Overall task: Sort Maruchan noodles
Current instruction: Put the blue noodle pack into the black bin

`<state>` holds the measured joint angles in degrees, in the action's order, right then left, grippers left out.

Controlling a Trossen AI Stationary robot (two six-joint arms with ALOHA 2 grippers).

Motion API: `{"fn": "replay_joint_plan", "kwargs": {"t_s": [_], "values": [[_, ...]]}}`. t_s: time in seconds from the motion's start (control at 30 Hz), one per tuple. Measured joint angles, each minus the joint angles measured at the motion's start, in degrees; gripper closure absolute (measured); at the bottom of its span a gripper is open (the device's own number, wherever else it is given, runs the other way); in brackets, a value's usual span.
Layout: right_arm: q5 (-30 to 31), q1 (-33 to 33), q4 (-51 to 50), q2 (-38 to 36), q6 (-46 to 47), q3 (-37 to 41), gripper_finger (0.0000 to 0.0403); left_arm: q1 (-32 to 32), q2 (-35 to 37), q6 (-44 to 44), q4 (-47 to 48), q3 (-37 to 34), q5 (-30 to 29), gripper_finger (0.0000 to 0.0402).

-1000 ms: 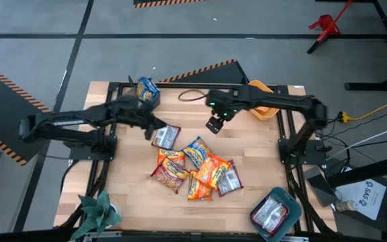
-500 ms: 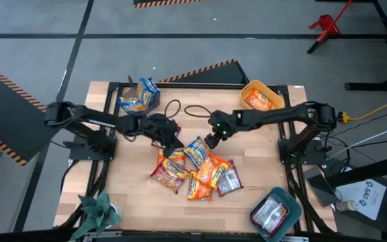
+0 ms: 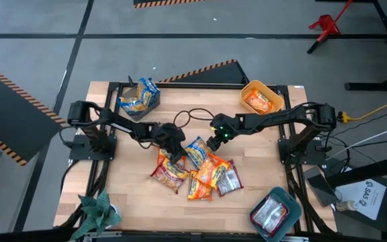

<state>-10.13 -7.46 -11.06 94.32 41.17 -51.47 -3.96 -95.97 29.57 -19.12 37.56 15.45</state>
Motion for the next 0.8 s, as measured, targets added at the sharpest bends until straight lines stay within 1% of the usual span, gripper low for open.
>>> {"fn": "replay_joint_plan", "kwargs": {"t_s": [0.13,0.3,0.43,0.6,0.8], "values": [[-0.4,0.0,1.5,0.6,-2.2,0.0,0.0143,0.5,-1.9,0.7,-0.1,0.2,-1.9,0.04],[-1.3,0.0,2.8,2.3,-2.7,0.0,0.0143,0.7,-2.5,2.8,0.0,0.2,-4.5,0.04],[-4.5,0.0,6.9,4.4,-2.6,0.0,0.0143,0.6,-2.6,3.5,0.7,0.1,-6.4,0.04],[-5.6,0.0,8.0,6.8,-2.6,0.0,0.0143,0.6,-2.6,4.7,2.1,0.2,-7.1,0.04],[-6.0,0.0,7.1,7.1,-2.5,0.0,0.0143,0.5,-2.6,4.9,2.6,0.2,-7.5,0.04]]}}
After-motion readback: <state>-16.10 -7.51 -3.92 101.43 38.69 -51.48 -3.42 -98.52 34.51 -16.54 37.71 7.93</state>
